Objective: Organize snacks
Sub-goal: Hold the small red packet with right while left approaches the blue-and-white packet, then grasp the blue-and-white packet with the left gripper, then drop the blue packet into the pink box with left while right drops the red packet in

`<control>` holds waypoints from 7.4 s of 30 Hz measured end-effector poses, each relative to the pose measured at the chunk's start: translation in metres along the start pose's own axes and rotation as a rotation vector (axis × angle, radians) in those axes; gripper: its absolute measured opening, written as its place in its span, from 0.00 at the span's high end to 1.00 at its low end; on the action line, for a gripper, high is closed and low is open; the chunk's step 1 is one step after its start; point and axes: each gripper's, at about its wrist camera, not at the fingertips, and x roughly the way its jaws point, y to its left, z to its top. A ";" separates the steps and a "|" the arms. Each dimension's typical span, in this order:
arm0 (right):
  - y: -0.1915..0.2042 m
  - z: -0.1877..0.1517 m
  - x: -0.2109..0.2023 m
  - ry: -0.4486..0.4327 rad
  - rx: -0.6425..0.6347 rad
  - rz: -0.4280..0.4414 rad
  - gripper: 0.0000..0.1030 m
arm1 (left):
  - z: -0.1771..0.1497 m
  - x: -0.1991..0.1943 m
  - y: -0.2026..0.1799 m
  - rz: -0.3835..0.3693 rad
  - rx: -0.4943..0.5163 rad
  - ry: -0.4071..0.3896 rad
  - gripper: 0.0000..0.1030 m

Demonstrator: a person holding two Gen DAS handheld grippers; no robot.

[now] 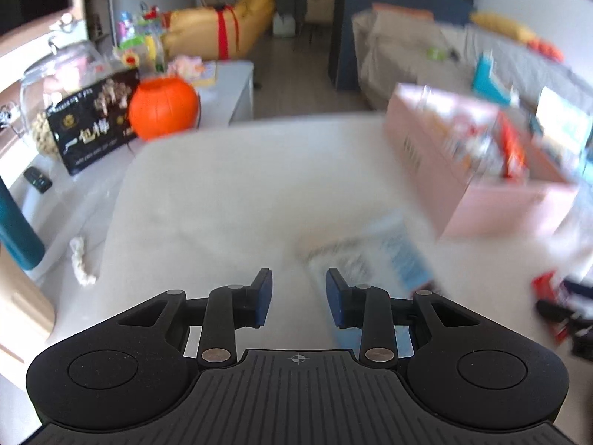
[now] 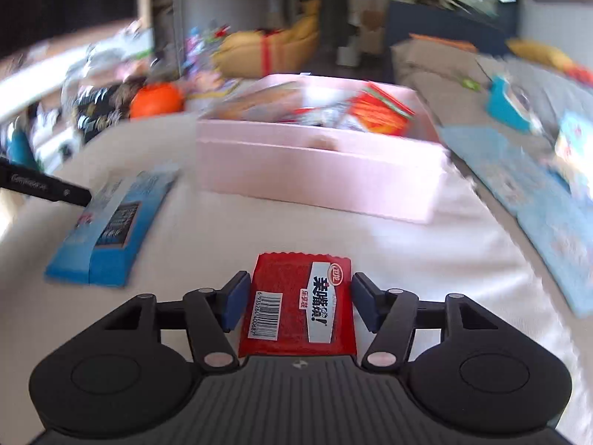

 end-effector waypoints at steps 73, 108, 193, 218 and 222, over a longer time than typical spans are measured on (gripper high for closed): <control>-0.002 0.001 0.004 -0.009 0.045 -0.057 0.37 | -0.012 0.020 -0.056 -0.026 0.310 0.035 0.51; -0.002 0.000 0.006 -0.010 0.049 -0.047 0.35 | 0.029 0.058 -0.095 -0.058 0.116 0.239 0.15; -0.031 0.073 -0.059 -0.146 -0.082 -0.088 0.51 | 0.124 0.113 -0.127 -0.459 -0.003 -0.135 0.20; -0.001 0.025 -0.022 0.004 0.004 -0.065 0.39 | -0.074 -0.004 -0.075 -0.074 0.018 -0.065 0.22; 0.000 0.002 -0.013 0.061 0.061 -0.068 0.39 | -0.080 -0.001 -0.096 0.037 0.062 -0.071 0.20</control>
